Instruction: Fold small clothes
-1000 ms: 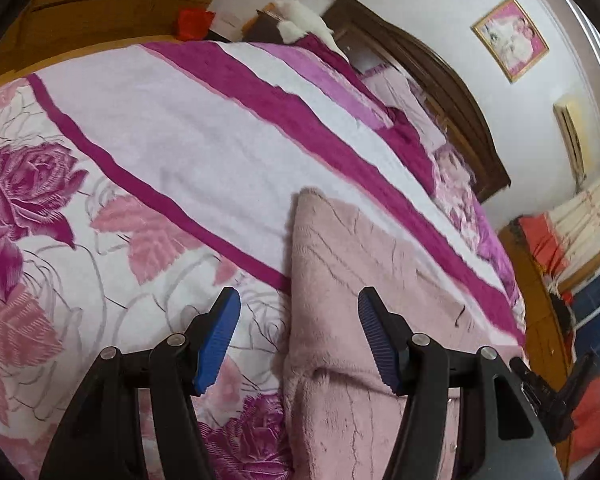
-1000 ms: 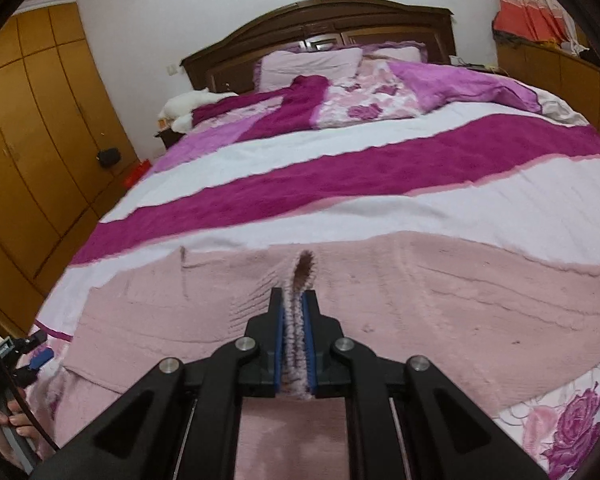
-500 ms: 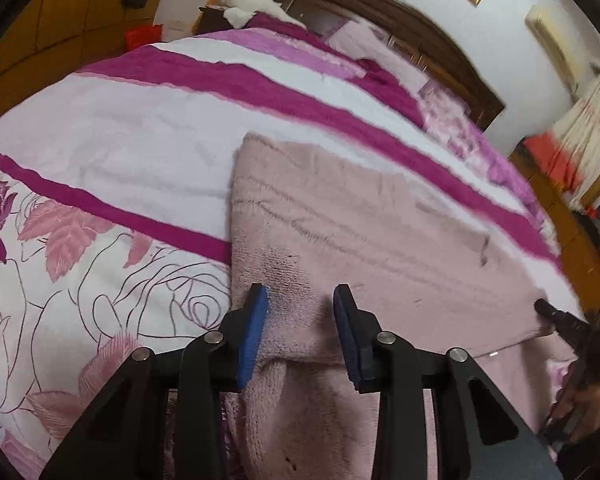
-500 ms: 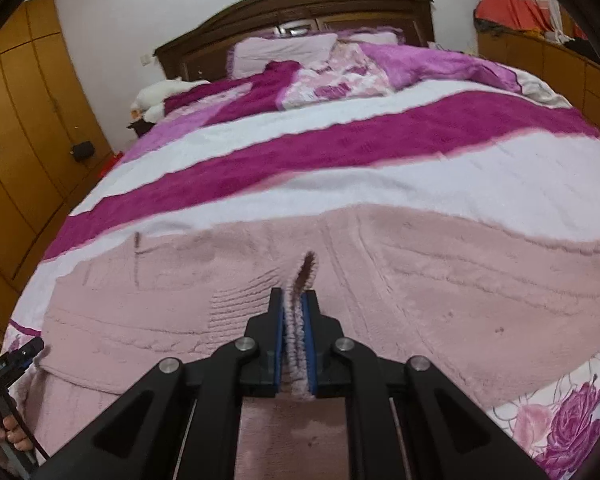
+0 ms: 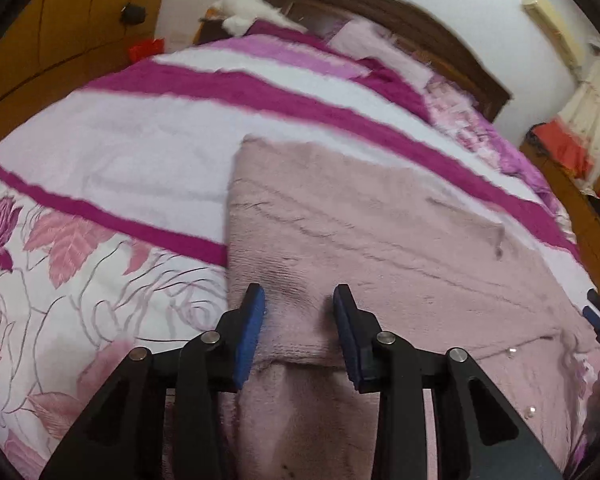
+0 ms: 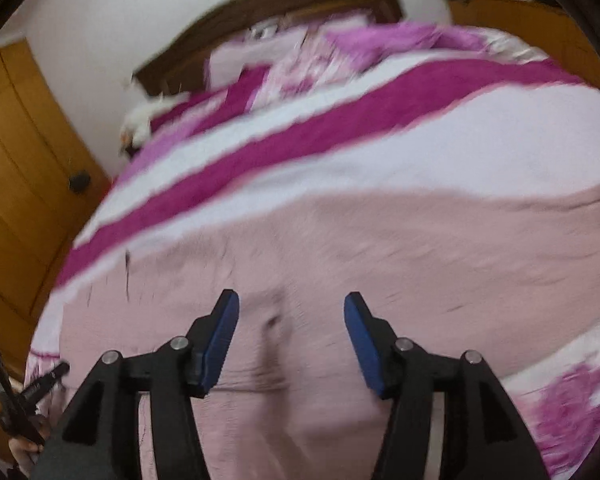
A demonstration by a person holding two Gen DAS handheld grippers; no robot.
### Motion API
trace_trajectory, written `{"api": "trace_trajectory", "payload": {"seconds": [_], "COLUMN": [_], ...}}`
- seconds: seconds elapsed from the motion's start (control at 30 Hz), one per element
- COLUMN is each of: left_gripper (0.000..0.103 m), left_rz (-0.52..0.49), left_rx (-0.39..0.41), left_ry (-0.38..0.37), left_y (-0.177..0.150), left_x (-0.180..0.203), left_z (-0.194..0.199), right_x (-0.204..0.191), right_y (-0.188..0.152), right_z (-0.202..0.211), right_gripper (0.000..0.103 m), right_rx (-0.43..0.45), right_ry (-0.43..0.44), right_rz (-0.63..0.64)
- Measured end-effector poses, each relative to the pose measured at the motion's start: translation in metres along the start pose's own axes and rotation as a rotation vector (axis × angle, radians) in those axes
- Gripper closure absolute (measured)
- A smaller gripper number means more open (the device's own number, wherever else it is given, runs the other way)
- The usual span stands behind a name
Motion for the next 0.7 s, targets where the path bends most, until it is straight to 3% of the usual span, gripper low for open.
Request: {"api": "trace_trajectory", "payload": {"seconds": [0.13, 0.2, 0.23, 0.3, 0.4, 0.53, 0.63, 0.7], "left_gripper": [0.092, 0.092, 0.092, 0.092, 0.092, 0.092, 0.092, 0.092], "left_rz": [-0.007, 0.001, 0.010, 0.034, -0.020, -0.182, -0.294, -0.291], "left_rx": [0.058, 0.061, 0.054, 0.008, -0.056, -0.136, -0.206, -0.197], "left_ry": [-0.140, -0.159, -0.170, -0.247, -0.335, -0.331, -0.249, -0.256], "left_y": [-0.005, -0.012, -0.015, -0.029, -0.055, -0.100, -0.130, -0.131], "left_x": [0.033, 0.058, 0.069, 0.111, 0.174, 0.231, 0.242, 0.242], "left_z": [0.024, 0.027, 0.026, 0.016, 0.003, -0.018, -0.038, -0.034], "right_x": [0.088, 0.149, 0.177, 0.235, 0.321, 0.391, 0.415, 0.419], "right_y": [0.004, -0.012, -0.018, -0.020, -0.026, -0.028, -0.016, -0.007], "right_z": [0.069, 0.097, 0.107, 0.135, 0.171, 0.169, 0.150, 0.140], "right_gripper": [0.042, 0.038, 0.038, 0.039, 0.039, 0.039, 0.048, 0.051], "right_rx": [0.151, 0.121, 0.092, 0.142, 0.220, 0.287, 0.310, 0.307], "right_ry": [-0.051, -0.156, -0.177, -0.135, -0.171, -0.039, 0.025, 0.041], "right_rz": [-0.155, -0.256, -0.309, -0.472, -0.661, -0.865, -0.932, -0.939]}}
Point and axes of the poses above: each gripper's, at about its wrist camera, not at the fingertips, and z roughly against the way its jaws point, x to its right, y to its top, the point moved 10 cm from there along -z, roughly the way its jaws point, and after that the axes turned 7 degrees about z, right-handed, at the moved point
